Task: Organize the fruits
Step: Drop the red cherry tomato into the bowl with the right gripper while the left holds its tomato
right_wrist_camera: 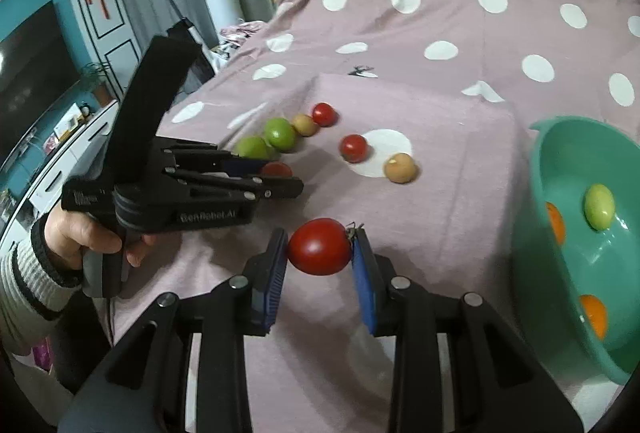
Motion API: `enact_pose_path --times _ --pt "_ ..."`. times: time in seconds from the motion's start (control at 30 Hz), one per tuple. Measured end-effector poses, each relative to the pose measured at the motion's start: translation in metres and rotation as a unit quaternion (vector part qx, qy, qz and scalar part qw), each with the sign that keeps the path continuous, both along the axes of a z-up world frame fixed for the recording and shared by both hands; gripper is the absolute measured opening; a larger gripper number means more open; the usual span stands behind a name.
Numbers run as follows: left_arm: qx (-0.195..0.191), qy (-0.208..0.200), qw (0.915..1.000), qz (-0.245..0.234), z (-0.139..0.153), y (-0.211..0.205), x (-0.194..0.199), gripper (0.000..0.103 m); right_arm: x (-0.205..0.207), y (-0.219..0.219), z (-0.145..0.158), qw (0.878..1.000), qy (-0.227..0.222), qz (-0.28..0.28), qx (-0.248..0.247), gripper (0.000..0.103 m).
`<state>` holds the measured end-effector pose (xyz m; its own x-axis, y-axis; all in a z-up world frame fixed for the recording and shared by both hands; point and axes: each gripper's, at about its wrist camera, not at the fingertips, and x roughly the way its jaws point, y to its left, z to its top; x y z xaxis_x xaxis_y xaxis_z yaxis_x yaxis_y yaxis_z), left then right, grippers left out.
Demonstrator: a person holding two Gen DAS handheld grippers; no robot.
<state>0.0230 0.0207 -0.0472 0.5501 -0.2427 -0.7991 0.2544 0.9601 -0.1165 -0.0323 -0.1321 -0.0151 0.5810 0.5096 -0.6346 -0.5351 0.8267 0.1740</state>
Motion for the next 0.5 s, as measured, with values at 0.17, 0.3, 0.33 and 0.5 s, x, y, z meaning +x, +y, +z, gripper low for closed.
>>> enact_pose_path --times 0.17,0.3,0.33,0.5 --pt "-0.035 -0.008 0.9992 0.016 0.020 0.008 -0.017 0.031 -0.006 0.001 0.004 1.000 -0.007 0.015 0.010 0.033" --pt "-0.048 -0.019 0.9986 0.015 0.036 0.008 -0.025 0.031 -0.009 -0.009 0.011 1.000 -0.015 0.007 0.027 0.033" --pt "-0.051 -0.022 0.9983 0.015 0.041 0.008 -0.026 0.031 -0.010 -0.012 0.013 0.999 -0.019 0.003 0.031 0.033" --pt "-0.056 -0.039 0.9975 0.017 0.061 0.012 -0.031 0.031 -0.013 -0.031 0.026 0.998 -0.038 -0.019 0.053 0.033"
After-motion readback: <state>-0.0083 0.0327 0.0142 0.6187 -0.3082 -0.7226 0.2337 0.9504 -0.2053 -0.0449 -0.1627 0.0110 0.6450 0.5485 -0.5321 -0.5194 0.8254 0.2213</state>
